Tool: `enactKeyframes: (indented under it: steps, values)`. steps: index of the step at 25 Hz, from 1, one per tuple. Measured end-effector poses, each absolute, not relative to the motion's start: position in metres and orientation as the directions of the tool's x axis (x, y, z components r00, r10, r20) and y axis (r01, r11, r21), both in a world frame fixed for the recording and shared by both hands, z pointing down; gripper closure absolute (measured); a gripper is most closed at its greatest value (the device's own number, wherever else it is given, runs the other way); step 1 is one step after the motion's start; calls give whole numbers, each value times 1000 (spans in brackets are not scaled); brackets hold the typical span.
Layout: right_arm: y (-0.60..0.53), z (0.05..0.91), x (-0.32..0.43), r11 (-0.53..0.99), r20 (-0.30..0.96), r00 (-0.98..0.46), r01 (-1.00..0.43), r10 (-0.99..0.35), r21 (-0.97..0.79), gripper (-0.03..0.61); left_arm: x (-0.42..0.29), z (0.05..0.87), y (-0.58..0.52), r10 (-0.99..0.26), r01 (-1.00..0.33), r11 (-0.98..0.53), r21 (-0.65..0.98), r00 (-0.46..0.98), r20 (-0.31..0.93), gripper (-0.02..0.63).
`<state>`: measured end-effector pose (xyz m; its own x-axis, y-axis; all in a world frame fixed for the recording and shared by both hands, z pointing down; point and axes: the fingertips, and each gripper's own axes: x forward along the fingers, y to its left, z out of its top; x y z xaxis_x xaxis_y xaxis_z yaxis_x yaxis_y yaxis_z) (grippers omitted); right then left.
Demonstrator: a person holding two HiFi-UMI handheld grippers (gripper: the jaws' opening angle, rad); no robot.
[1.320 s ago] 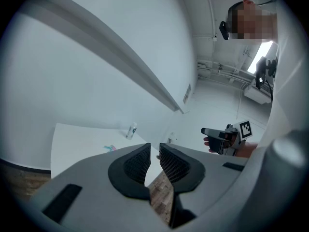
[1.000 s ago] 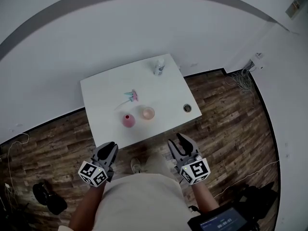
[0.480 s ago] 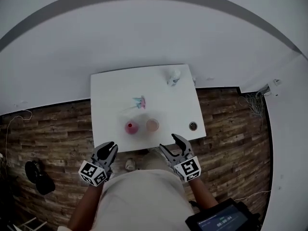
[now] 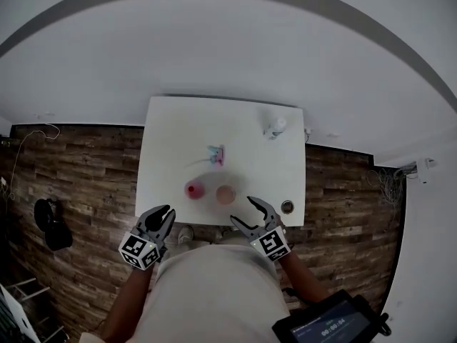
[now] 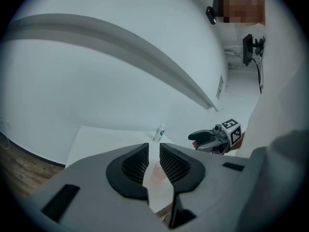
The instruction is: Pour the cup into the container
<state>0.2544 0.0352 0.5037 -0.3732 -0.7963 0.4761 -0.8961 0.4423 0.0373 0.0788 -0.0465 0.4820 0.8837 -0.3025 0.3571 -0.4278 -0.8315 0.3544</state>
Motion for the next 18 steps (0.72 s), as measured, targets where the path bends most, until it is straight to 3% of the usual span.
enactKeyframes:
  steps: [8,18]
  values:
    - [28,565,260,632,570,-504,-774,-649,35,239,84,497,-43,-410,-551,-766,331,816,407,548]
    - [14,623,269,760,627,-576,-649,-525,41,236,101,496,-35,-521,-653,-699,292,744,419,548]
